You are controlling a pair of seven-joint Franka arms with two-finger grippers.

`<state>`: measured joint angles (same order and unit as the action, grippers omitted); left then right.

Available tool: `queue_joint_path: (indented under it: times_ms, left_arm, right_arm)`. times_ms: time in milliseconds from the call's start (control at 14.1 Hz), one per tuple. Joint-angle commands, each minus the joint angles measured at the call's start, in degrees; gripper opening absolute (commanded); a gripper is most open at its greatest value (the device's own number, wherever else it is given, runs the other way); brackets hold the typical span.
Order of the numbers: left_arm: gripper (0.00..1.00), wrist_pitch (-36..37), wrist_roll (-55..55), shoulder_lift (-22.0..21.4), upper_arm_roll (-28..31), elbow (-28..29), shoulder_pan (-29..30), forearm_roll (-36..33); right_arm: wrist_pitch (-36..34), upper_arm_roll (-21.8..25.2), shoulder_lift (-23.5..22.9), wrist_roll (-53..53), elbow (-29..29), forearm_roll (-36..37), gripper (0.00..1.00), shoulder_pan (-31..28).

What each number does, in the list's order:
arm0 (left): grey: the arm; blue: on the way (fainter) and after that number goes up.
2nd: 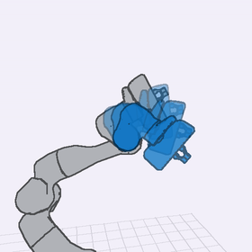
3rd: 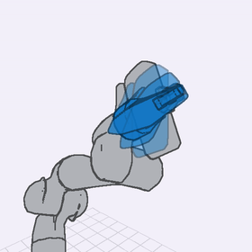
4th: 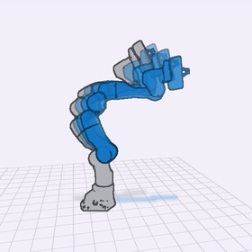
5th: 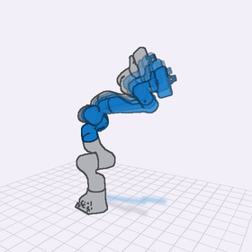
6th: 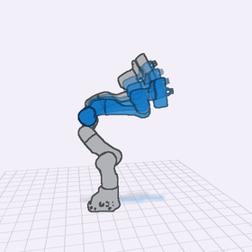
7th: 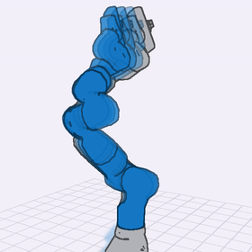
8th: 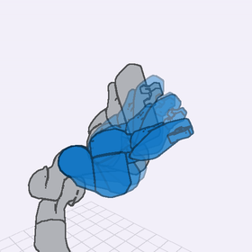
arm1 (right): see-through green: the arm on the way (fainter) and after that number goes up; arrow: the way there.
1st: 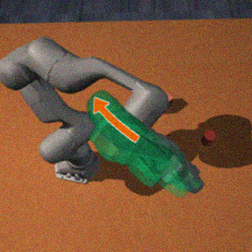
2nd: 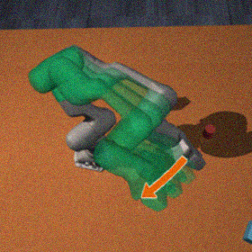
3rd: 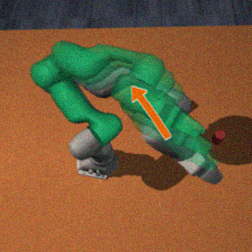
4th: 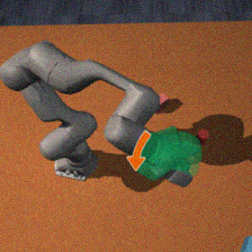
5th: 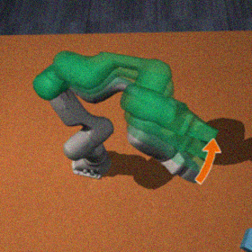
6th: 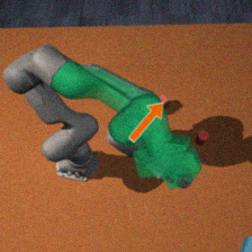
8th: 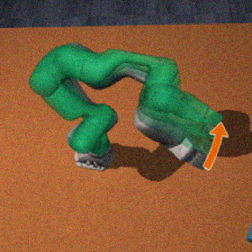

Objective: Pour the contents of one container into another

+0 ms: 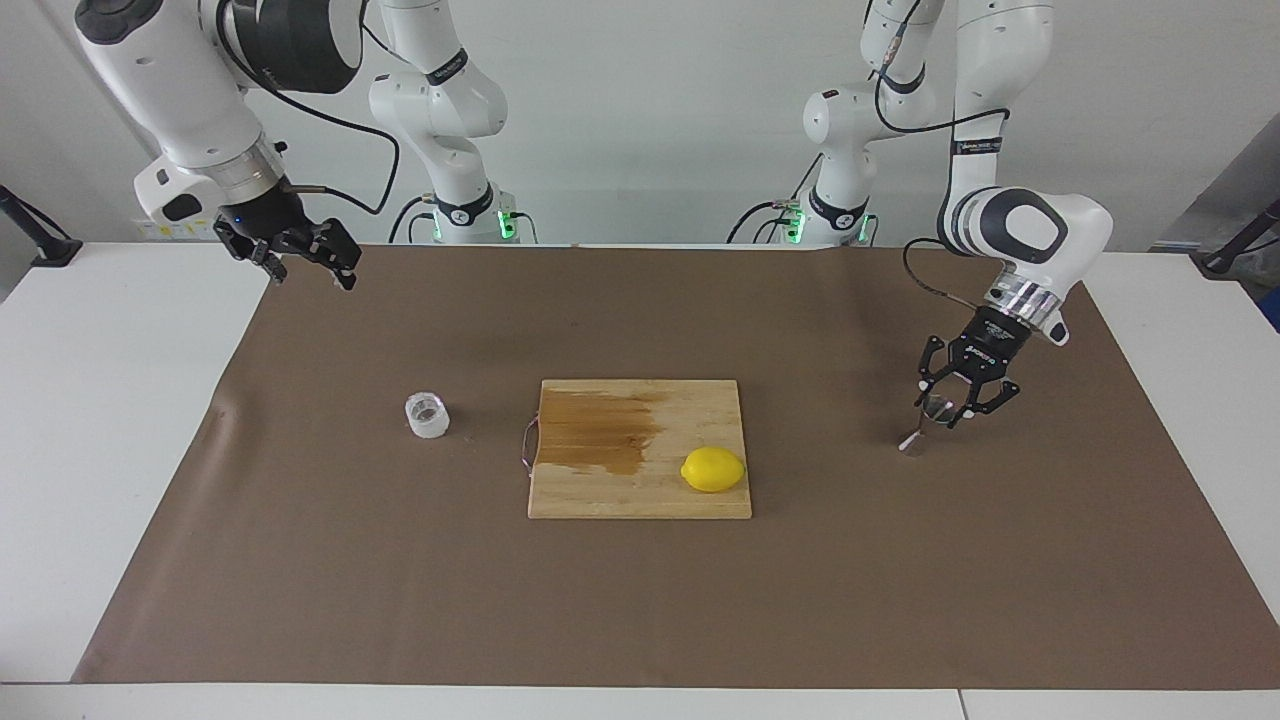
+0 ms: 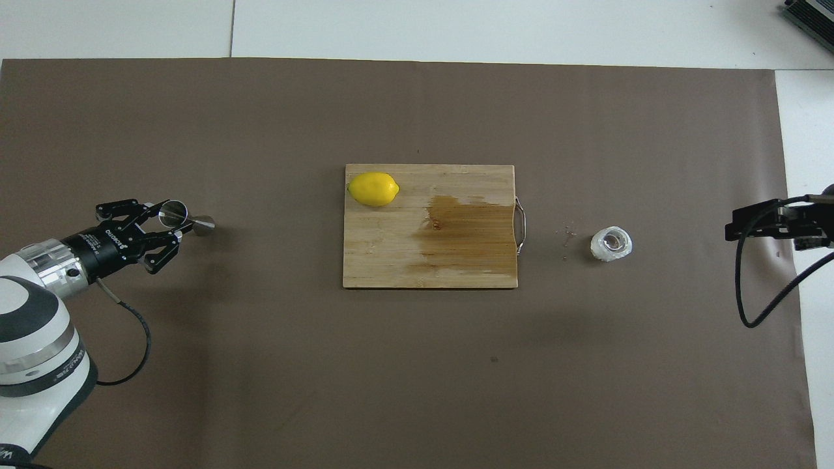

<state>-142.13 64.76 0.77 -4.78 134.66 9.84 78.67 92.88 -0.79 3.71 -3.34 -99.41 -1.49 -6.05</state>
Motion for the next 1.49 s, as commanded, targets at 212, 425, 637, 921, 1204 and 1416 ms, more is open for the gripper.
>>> queue_joint_path:
  times_ms: [212, 425, 637, 921, 1204, 1416]
  left_arm:
    - [0.54, -1.4, -1.2, 1.3, 0.2, -1.9, -0.9, 1.2]
    - [0.54, -1.8, -1.3, 1.4, 0.2, -2.0, -0.9, 1.2]
    - [0.37, -1.7, -1.2, 1.4, 0.1, -2.1, -0.9, 1.2]
    - [0.15, -1.3, -1.3, 1.3, 0.1, -2.1, -0.9, 1.2]
    - [0.00, 1.3, -1.1, 1.4, 0.1, -3.5, -0.7, 1.1]
    - [0.00, 4.4, 0.0, 1.6, 0.0, -7.0, -0.9, 1.1]
  right_arm:
    - [-0.4, -0.1, 0.3, -0.4, -0.3, -1.2, 1.00, -0.2]
    - [-0.4, -0.1, 0.2, -0.4, -0.3, -1.2, 1.00, -0.2]
    - [-0.4, -0.1, 0.2, -0.4, -0.3, -1.2, 1.00, -0.2]
    - [-0.4, -0.1, 0.3, -0.4, -0.3, -1.2, 1.00, -0.3]
    - [-0.4, -0.1, 0.3, -0.4, -0.3, -1.2, 1.00, -0.2]
    - [-0.4, -0.1, 0.3, -0.4, -0.3, -1.2, 1.00, -0.2]
